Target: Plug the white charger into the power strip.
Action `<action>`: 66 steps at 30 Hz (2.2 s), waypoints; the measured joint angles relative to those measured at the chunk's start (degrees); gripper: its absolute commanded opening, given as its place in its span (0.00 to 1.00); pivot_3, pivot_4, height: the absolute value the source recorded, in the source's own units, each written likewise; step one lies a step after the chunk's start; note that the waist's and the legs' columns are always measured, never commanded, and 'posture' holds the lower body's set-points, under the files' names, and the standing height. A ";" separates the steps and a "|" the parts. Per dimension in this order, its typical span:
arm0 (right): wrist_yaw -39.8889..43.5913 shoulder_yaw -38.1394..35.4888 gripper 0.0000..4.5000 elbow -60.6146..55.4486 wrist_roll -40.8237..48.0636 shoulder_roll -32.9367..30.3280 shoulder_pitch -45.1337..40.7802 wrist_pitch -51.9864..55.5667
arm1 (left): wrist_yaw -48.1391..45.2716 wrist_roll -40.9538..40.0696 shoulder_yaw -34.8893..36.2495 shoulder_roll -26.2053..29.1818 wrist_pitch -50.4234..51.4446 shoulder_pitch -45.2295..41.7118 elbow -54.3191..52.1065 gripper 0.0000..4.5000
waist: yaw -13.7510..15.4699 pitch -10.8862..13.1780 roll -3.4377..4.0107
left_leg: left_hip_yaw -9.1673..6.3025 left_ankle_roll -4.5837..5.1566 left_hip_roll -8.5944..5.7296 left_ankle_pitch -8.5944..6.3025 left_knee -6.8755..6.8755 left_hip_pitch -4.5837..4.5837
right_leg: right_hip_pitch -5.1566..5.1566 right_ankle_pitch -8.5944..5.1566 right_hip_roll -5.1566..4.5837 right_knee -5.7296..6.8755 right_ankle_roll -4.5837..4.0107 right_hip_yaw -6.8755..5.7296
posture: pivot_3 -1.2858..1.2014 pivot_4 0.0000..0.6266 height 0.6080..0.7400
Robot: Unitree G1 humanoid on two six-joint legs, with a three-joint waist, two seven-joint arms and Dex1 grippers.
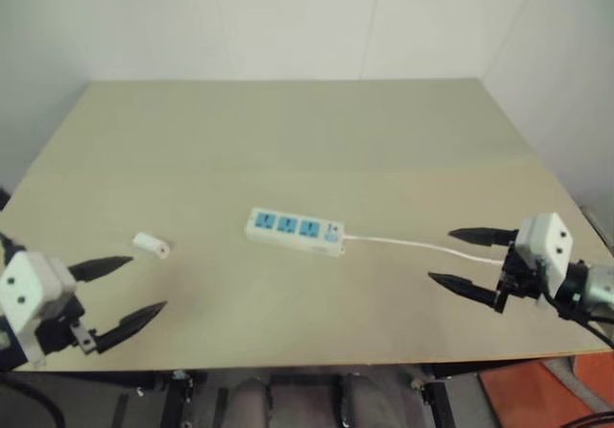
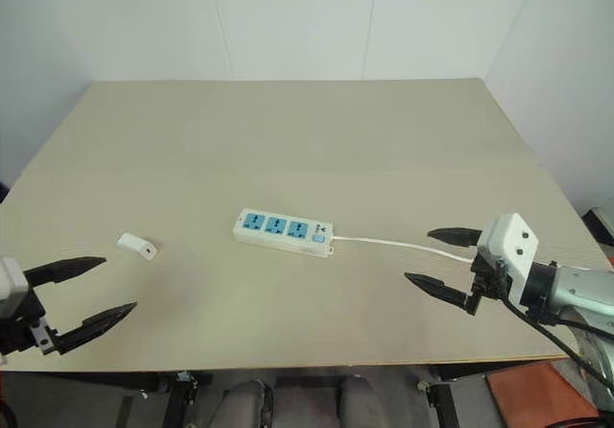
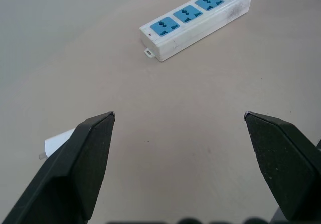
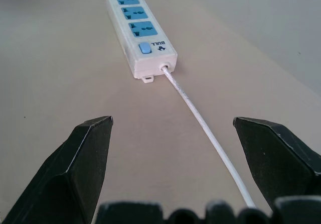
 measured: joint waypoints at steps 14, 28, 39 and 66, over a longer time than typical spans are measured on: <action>0.84 0.87 1.00 0.72 0.01 -0.48 -0.83 0.21 | 0.18 -1.65 1.45 -0.45 0.07 1.33 -1.44 1.00 | -0.10 -0.01 -0.01 | 0.01 0.00 0.00 0.00 0.00 0.02 | 0.01 0.00 0.01 0.00 -0.01 0.00 | 0.52 0.24 1.00; -0.23 20.49 1.00 19.94 -7.51 19.28 -23.35 -7.96 | -0.92 -1.68 -7.92 5.70 -0.30 -10.82 4.78 1.00 | -0.89 0.00 -0.02 | 0.06 -0.01 0.02 0.00 -0.12 0.24 | 0.06 0.01 0.06 0.02 -0.06 0.11 | 0.52 0.24 1.00; 4.33 28.65 1.00 41.02 -15.56 28.06 -34.80 -20.16 | -2.04 -0.99 -10.32 6.09 -0.46 -13.62 6.24 1.00 | -1.17 0.03 0.03 | 0.08 -0.01 0.02 0.00 -0.17 0.11 | -0.10 0.01 0.04 0.04 -0.07 0.10 | 0.52 0.24 1.00; 7.49 28.90 1.00 65.93 -21.63 34.39 -44.41 -31.87 | -2.13 0.34 -13.35 6.06 -1.72 -14.97 6.49 1.00 | -1.97 0.04 0.06 | 0.08 -0.05 0.02 0.00 -0.32 0.15 | -0.13 0.02 0.01 0.04 -0.08 0.11 | 0.52 0.24 1.00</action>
